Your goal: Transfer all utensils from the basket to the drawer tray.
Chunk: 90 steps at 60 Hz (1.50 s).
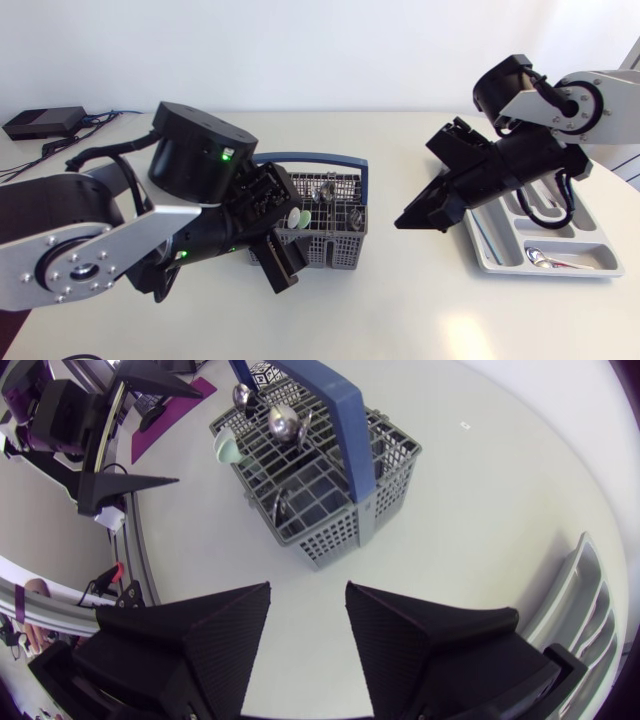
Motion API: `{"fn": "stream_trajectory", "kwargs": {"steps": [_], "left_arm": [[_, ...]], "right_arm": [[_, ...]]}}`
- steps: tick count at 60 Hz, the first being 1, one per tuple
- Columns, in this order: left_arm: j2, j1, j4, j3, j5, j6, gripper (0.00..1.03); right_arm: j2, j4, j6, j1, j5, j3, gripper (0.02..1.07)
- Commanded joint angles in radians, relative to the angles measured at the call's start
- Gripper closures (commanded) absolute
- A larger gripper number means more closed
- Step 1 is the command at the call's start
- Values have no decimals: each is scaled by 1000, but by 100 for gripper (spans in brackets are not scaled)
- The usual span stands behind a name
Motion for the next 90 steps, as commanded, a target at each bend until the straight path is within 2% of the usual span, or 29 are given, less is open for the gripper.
{"fn": "stream_trajectory", "kwargs": {"steps": [1, 15, 30, 35, 38, 41, 62, 69, 90], "left_arm": [[-21, 8, 19, -40, -6, 22, 5], [-24, 16, 53, -74, -6, 28, 5], [-24, 18, 76, -90, -6, 28, 5], [-24, 15, 84, -95, -6, 28, 5], [-24, 12, 85, -95, -6, 28, 5], [-23, 8, 85, -97, -6, 28, 5], [-24, 4, 87, -100, -6, 34, 5], [-24, -7, 87, -97, -6, 34, 5], [-18, -13, 85, -98, -6, 37, 5]], "right_arm": [[15, 39, 133, 54, -10, 28, 56], [74, 149, 274, 135, -4, 47, 63], [109, 209, 320, 163, 2, 31, 66], [117, 241, 334, 178, 17, 16, 74], [129, 246, 334, 189, 20, 14, 80], [133, 249, 335, 195, 34, 11, 82], [141, 252, 337, 200, 59, -24, 82], [156, 255, 327, 206, 71, -22, 101], [103, 229, 314, 226, 68, -3, 101]]}}
